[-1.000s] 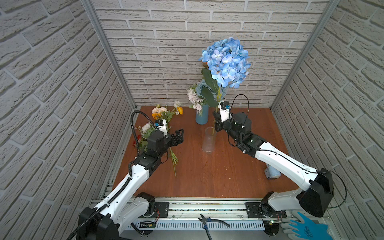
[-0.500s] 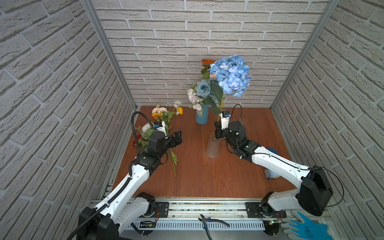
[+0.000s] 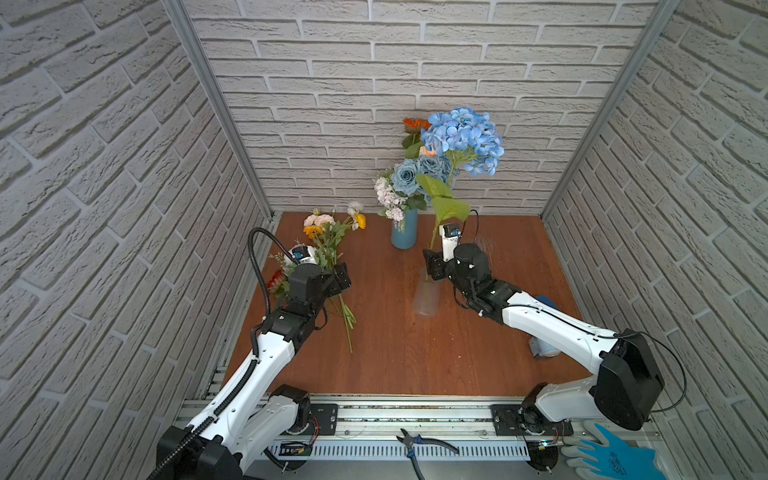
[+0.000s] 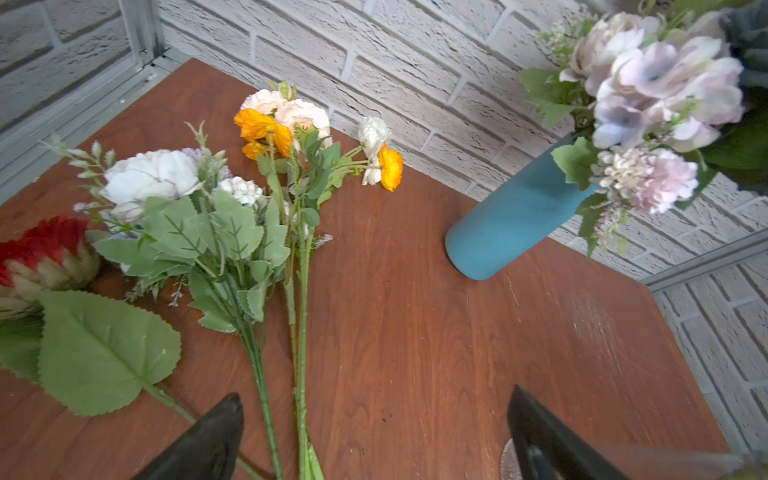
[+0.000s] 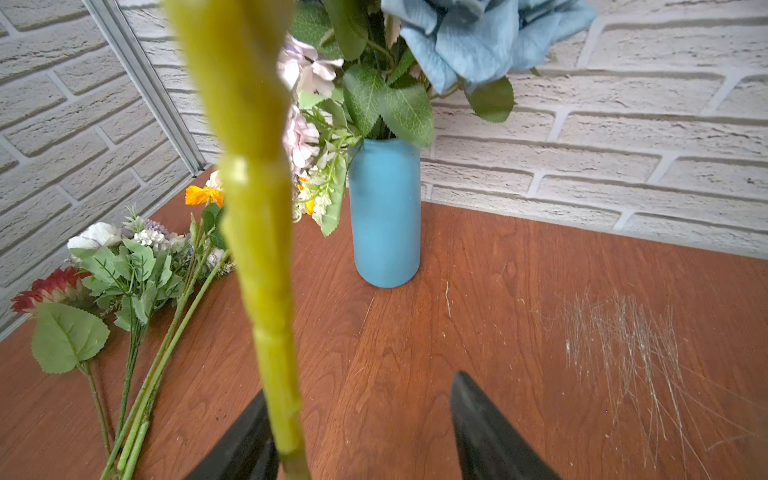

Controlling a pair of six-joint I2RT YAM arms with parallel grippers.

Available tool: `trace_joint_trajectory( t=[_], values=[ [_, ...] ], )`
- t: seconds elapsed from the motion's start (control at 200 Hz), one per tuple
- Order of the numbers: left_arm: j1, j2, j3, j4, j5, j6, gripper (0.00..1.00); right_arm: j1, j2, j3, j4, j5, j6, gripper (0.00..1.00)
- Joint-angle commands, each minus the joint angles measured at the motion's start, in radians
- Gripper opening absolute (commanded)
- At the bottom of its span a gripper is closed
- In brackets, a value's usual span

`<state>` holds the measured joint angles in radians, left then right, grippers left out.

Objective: Arrange the flowers into the vase
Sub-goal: 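Lower the hydrangea stem into the glass vase and open the right gripper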

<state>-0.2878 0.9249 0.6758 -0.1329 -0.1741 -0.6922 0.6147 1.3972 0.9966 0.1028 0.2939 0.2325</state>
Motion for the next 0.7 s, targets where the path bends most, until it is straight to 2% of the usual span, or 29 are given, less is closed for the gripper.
trace_joint_trajectory(
  t=[0.0,0.055,0.185,0.36,0.39,0.49,0.695],
  values=[
    [0.041,-0.03,-0.033,-0.016,-0.021,-0.015,0.98,-0.003,-0.071,0.024,-0.06,0.008,0.021,0.68],
    [0.062,-0.039,-0.046,-0.016,-0.016,-0.022,0.98,-0.003,-0.098,0.025,-0.103,0.011,0.026,0.74],
    [0.108,-0.044,-0.072,-0.008,0.007,-0.04,0.98,-0.003,-0.163,0.029,-0.201,-0.001,0.02,0.81],
    [0.142,-0.022,-0.084,0.008,0.044,-0.055,0.98,-0.002,-0.237,0.038,-0.285,-0.041,0.01,0.83],
    [0.142,-0.018,-0.085,0.011,0.049,-0.056,0.98,-0.002,-0.248,0.034,-0.287,-0.042,0.013,0.91],
    [0.144,-0.012,-0.084,0.014,0.056,-0.057,0.98,-0.003,-0.284,0.024,-0.284,-0.045,0.014,0.99],
    [0.147,-0.016,-0.088,0.007,0.056,-0.046,0.98,-0.002,-0.344,0.008,-0.258,-0.072,0.012,1.0]
  ],
)
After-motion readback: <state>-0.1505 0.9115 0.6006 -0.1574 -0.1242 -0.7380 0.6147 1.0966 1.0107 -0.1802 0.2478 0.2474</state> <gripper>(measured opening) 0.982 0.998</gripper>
